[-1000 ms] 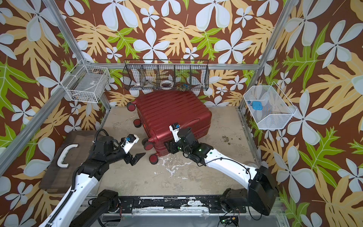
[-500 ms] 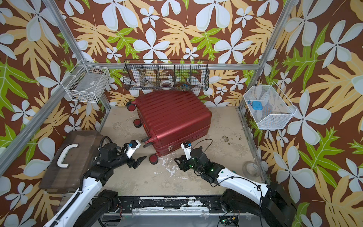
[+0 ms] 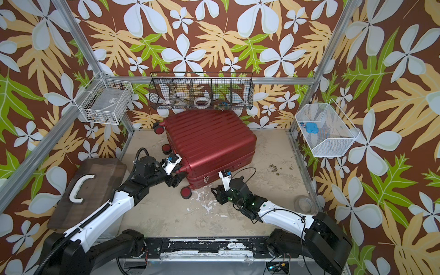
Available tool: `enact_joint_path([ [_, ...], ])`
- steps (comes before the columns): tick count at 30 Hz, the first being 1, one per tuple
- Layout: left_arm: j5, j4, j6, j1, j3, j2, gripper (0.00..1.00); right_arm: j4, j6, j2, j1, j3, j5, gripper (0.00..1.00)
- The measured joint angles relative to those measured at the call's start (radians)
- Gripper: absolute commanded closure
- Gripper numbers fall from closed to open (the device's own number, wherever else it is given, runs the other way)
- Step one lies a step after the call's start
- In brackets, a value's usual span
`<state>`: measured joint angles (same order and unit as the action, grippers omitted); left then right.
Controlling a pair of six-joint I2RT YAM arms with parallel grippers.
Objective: Open the suitcase zippers
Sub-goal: Adjust the suitcase at the center of the board.
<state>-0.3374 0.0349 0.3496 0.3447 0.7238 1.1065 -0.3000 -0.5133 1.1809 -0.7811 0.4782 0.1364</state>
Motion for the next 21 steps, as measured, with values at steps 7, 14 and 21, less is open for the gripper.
enact_joint_path([
  [7, 0.019, 0.01, -0.047, 0.013, 0.023, 0.002, 0.11, -0.028, -0.004, -0.035, 0.0, -0.009, 0.021, 0.54],
  [14, 0.101, 0.114, -0.021, 0.012, 0.044, -0.199, 0.0, 0.022, 0.085, -0.057, 0.051, 0.065, 0.02, 0.49],
  [21, 0.163, 0.229, 0.012, -0.033, -0.035, -0.307, 0.02, 0.158, 0.11, -0.135, 0.411, 0.208, 0.023, 0.3],
])
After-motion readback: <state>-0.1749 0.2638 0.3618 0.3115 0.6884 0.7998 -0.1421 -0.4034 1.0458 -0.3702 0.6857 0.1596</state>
